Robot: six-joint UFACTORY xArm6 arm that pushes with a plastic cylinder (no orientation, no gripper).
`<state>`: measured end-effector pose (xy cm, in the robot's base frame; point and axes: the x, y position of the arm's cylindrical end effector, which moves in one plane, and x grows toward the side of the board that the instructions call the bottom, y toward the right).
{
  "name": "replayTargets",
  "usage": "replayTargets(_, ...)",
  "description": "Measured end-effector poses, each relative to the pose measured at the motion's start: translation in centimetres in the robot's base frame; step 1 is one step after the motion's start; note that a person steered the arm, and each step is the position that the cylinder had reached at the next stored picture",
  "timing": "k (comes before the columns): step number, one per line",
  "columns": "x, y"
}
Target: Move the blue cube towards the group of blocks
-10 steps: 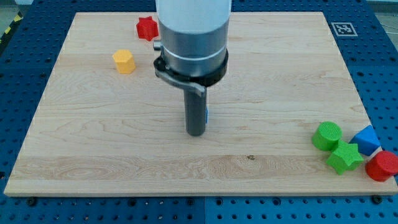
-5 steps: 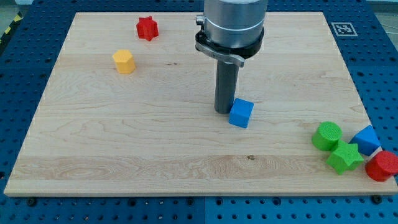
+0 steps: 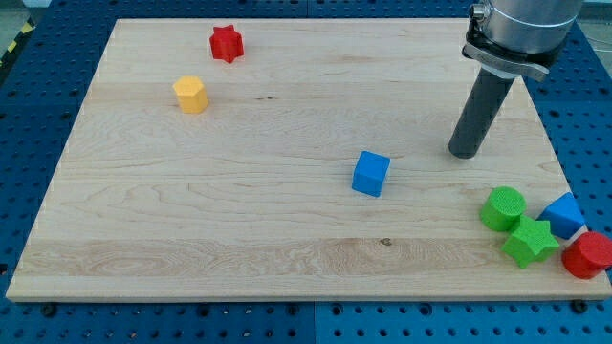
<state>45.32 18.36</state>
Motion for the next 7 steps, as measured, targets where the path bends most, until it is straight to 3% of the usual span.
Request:
replayTargets(3, 2.3, 1.9)
replayTargets(6, 0.1, -13.6)
replayTargets(7, 2.6, -12.1)
